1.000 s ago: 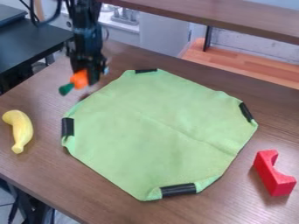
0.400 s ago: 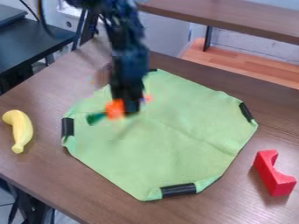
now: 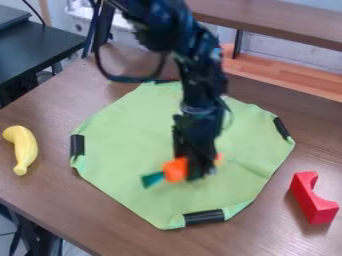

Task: Move the carrot from upper left of the table to bottom right on the cloth

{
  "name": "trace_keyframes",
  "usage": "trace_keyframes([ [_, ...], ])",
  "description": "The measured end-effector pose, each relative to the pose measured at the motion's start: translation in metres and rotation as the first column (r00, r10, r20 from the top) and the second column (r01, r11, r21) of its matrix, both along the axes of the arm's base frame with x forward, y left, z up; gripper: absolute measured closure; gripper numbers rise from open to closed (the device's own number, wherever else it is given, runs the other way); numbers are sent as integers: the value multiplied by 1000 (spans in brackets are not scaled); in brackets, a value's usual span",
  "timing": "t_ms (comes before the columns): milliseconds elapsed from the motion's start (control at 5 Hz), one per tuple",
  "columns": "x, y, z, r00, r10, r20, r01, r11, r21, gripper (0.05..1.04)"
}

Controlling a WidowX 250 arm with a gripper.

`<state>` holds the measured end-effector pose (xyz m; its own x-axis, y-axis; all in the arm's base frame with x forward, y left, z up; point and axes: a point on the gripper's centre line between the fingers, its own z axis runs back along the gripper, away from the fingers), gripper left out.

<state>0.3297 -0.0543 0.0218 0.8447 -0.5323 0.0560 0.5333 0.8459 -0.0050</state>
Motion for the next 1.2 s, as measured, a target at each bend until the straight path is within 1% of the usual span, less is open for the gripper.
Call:
trace_keyframes([
  [200, -5, -17, 0, 1000, -27, -14, 27, 1000, 12, 574],
  [400, -4, -21, 2, 999, -35, -9, 35, 999, 14, 574],
  [600, -2, -14, -3, 1000, -23, -3, 23, 998, 60, 497],
  [800, 1, 2, -9, 1000, 13, -29, -10, 996, 91, 202],
  [1000, -1, 16, 5, 999, 29, -34, -27, 997, 69, 77],
  [1200, -6, 29, 46, 998, 58, -25, -59, 998, -15, 82],
])
